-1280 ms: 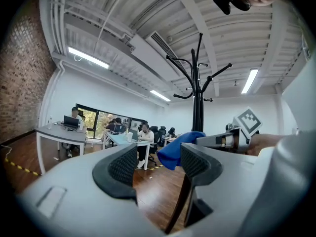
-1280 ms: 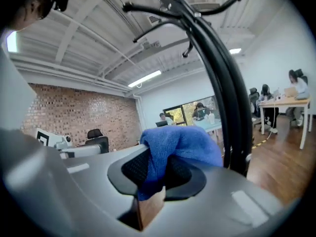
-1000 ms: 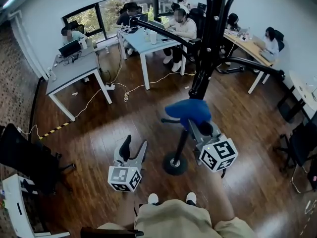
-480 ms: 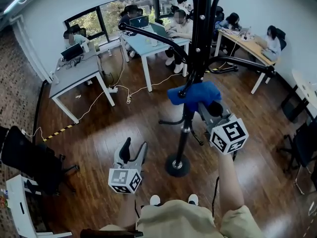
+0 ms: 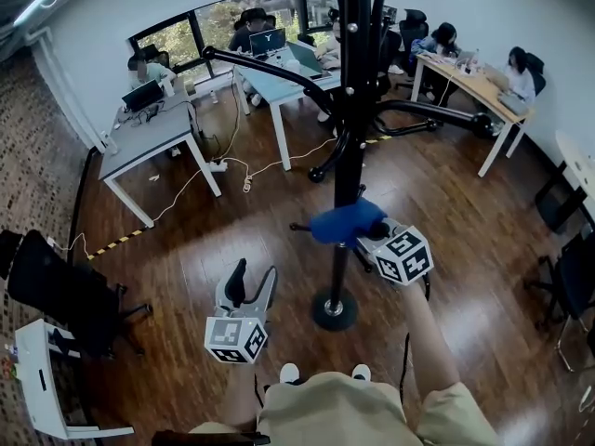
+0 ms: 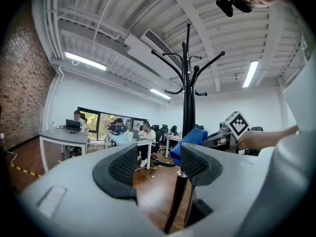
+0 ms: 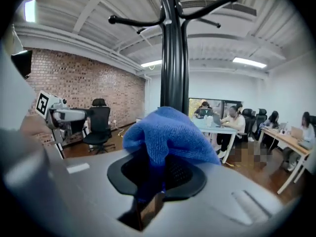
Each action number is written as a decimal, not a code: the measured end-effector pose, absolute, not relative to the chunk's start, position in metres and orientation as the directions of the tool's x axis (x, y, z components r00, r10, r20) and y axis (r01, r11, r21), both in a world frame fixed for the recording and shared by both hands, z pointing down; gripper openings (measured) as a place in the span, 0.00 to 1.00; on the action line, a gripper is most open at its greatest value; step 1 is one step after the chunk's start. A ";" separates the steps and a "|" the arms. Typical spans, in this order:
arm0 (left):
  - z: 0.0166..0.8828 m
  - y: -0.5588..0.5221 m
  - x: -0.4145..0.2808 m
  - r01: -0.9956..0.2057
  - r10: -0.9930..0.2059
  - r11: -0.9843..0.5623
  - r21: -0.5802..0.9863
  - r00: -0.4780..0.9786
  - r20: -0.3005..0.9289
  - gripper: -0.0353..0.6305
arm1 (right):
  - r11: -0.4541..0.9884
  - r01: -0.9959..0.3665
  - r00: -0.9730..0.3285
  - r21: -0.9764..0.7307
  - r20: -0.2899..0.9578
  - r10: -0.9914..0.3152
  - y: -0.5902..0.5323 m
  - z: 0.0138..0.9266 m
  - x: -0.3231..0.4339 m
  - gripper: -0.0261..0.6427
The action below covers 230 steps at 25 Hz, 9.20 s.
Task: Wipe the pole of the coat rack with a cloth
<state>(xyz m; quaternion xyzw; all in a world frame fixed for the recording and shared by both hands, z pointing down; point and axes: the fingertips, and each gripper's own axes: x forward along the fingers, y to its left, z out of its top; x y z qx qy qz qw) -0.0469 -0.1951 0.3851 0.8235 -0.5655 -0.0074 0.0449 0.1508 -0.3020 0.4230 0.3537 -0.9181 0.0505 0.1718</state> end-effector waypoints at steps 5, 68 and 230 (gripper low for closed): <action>0.383 -0.191 -0.043 -0.936 -0.938 -0.342 0.081 0.345 0.030 0.43 | 0.835 -0.548 -0.697 0.061 0.518 -0.495 -0.301 0.457 0.151 0.13; 0.394 -0.174 -0.107 -0.968 -0.970 -0.232 0.096 0.237 0.049 0.41 | 0.728 -0.683 -0.730 0.055 0.002 -0.684 -0.359 0.393 0.176 0.11; 0.490 -0.211 -0.050 -0.415 -0.421 -0.903 0.113 0.907 -0.024 0.46 | -0.025 -0.956 0.035 -0.294 -0.028 -0.999 -0.135 0.576 0.124 0.13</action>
